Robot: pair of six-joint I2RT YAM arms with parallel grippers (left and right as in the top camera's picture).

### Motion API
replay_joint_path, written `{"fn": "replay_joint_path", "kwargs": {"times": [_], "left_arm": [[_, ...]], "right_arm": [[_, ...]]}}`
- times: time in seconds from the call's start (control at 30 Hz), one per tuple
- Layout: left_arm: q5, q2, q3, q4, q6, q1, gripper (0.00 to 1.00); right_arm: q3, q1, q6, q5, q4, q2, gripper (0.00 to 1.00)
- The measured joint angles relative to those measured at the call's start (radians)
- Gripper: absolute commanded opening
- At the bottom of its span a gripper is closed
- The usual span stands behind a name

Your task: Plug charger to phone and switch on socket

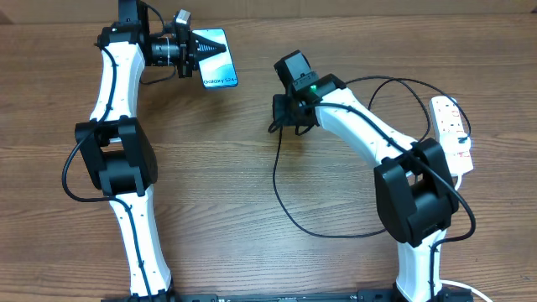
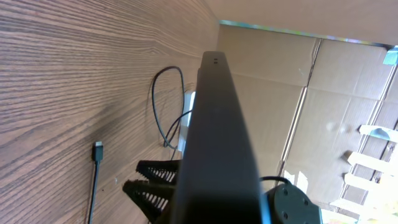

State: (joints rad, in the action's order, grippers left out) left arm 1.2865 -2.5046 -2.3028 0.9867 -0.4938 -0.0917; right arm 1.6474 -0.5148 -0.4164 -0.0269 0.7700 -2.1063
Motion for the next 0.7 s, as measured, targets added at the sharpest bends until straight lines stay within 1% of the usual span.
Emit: {"fn": "replay_joint_path", "kwargs": {"times": [0.13, 0.23, 0.37, 0.53, 0.7], "left_arm": [[0.000, 0.000, 0.000, 0.000, 0.000, -0.008, 0.04], [0.000, 0.000, 0.000, 0.001, 0.000, -0.010, 0.04], [0.000, 0.000, 0.000, 0.016, 0.000, -0.018, 0.04], [0.000, 0.000, 0.000, 0.020, 0.000, -0.018, 0.04], [0.000, 0.000, 0.000, 0.020, 0.000, -0.018, 0.04]], "right_arm": [[-0.001, -0.037, -0.053, -0.077, -0.004, 0.000, 0.45], [-0.016, -0.061, -0.078, -0.112, -0.046, 0.000, 0.45], [-0.056, -0.079, -0.093, -0.133, -0.101, 0.000, 0.45], [-0.117, -0.068, -0.101, -0.143, -0.127, 0.000, 0.45], [-0.178, -0.054, -0.105, -0.146, -0.211, 0.000, 0.41]]}}
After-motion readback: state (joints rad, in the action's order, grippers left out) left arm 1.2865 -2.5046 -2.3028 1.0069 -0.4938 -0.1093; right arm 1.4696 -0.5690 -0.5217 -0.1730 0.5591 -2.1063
